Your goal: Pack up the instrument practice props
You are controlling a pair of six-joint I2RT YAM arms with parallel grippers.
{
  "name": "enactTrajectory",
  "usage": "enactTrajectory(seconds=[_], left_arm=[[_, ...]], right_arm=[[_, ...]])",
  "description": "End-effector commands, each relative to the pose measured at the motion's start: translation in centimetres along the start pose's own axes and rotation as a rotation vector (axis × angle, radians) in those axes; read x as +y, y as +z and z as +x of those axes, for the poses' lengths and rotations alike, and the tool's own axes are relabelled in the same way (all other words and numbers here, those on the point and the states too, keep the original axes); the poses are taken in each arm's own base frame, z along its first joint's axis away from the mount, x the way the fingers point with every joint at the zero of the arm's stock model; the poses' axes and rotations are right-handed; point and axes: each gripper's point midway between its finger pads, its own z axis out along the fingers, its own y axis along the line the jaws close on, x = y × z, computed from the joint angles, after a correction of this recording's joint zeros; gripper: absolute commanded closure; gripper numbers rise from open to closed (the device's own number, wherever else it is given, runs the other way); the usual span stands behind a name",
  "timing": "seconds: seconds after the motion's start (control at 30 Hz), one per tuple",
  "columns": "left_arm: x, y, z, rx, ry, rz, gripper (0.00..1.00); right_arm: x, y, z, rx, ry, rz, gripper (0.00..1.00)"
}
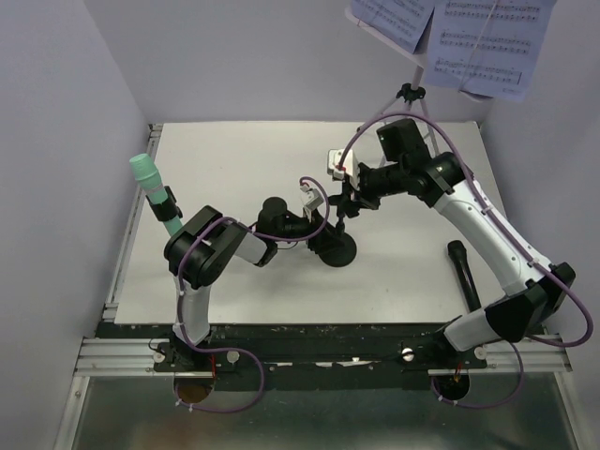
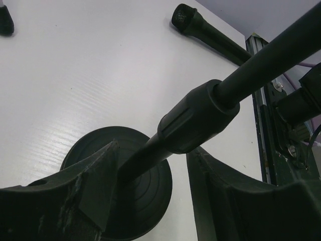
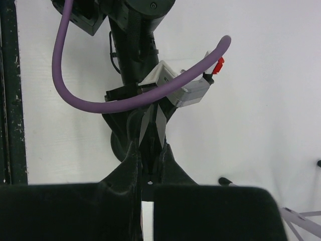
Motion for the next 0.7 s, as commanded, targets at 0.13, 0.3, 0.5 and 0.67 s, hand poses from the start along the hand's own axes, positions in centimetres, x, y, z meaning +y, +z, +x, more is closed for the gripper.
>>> enactTrajectory(seconds=[0.13, 0.3, 0.5, 0.67], left_arm=[[0.4, -1.2, -1.5, -0.056, 0.009, -0.036, 0.28], [0.4, -2.0, -1.6, -0.051, 0.011, -0.042, 0.26], [-0.8, -3.2, -2.6, -0.042, 0.021, -0.029, 0.25], [-1.5, -4.4, -3.3, -0.027, 0.015, -0.042, 0.24]], right_arm=[[11.1, 1.8, 16.7, 0.652, 0.294, -0.450, 1.00], [11.0, 2.1, 16.4, 0.646, 0.313, -0.451, 1.00], [8.5, 1.3, 13.2, 0.600, 0.392, -0.296, 1.00], [5.5, -1.2, 11.5, 0.603, 0.470, -0.081, 1.00]])
